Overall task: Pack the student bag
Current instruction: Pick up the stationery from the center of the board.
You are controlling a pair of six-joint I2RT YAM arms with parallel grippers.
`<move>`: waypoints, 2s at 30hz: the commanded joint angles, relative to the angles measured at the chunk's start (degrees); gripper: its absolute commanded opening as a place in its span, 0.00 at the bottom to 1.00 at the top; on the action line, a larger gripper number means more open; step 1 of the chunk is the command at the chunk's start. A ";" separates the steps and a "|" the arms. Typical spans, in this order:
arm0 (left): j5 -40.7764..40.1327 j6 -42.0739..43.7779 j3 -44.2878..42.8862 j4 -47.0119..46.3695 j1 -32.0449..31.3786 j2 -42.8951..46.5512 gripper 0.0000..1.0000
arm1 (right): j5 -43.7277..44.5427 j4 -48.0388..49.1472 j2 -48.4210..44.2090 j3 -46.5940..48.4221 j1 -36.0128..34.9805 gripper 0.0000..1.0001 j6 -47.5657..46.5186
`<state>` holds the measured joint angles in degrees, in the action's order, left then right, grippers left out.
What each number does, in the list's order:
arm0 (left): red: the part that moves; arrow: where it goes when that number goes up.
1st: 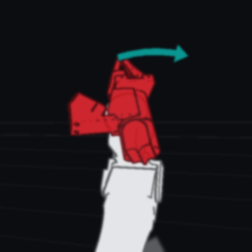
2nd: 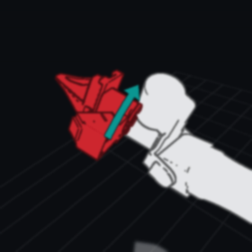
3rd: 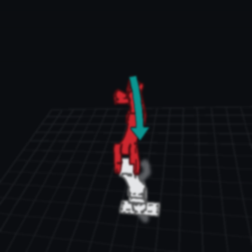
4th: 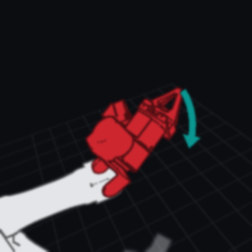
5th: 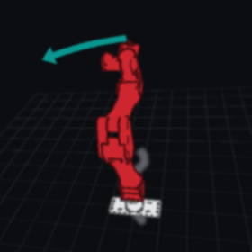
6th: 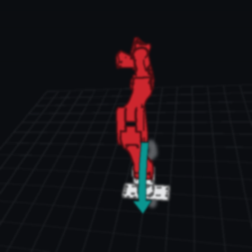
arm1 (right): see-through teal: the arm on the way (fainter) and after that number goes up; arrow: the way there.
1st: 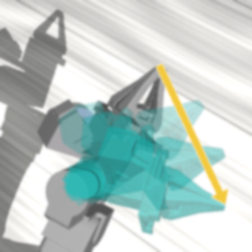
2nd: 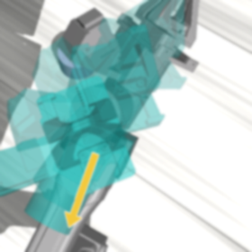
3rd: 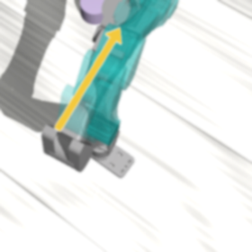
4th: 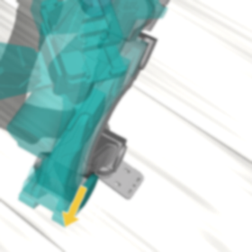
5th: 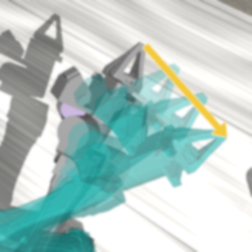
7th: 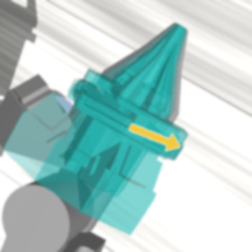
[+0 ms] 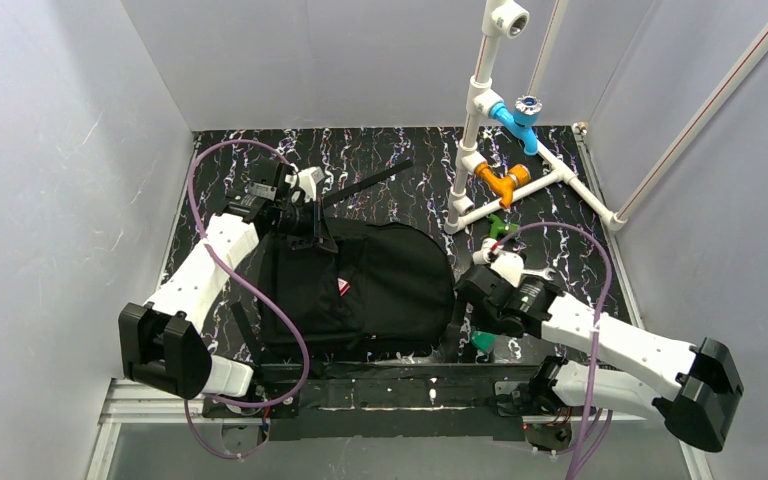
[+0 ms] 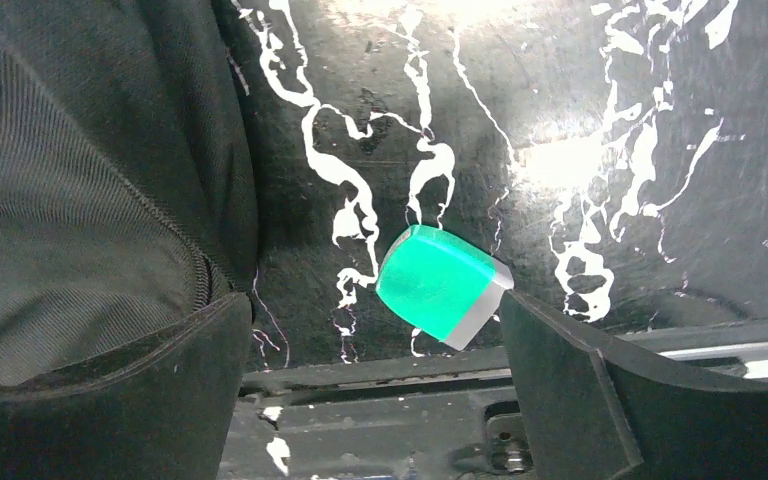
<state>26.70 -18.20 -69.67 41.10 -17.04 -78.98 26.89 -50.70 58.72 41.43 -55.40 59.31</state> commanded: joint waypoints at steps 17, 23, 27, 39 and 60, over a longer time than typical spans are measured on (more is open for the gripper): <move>1.33 0.79 1.93 0.03 -0.28 0.34 0.00 | 4.57 -4.55 -15.76 2.41 6.44 0.99 2.66; 1.64 0.53 1.82 -0.14 -0.28 0.44 0.00 | 2.23 -12.10 -9.94 -1.96 6.44 0.98 11.73; 1.75 0.29 1.86 -0.14 -0.25 0.66 0.00 | -3.06 -4.60 -8.31 -5.50 6.53 0.98 11.41; 2.51 -0.39 2.16 -0.14 -0.29 1.56 0.00 | -6.12 1.61 5.54 -6.53 8.49 0.98 14.27; 2.10 0.13 1.94 -0.01 -0.23 1.50 0.00 | 5.90 -0.16 -3.59 -1.81 9.78 0.30 1.40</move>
<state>27.86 -18.63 -67.94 39.88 -17.43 -78.96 24.73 -49.80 60.42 35.16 -45.76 71.33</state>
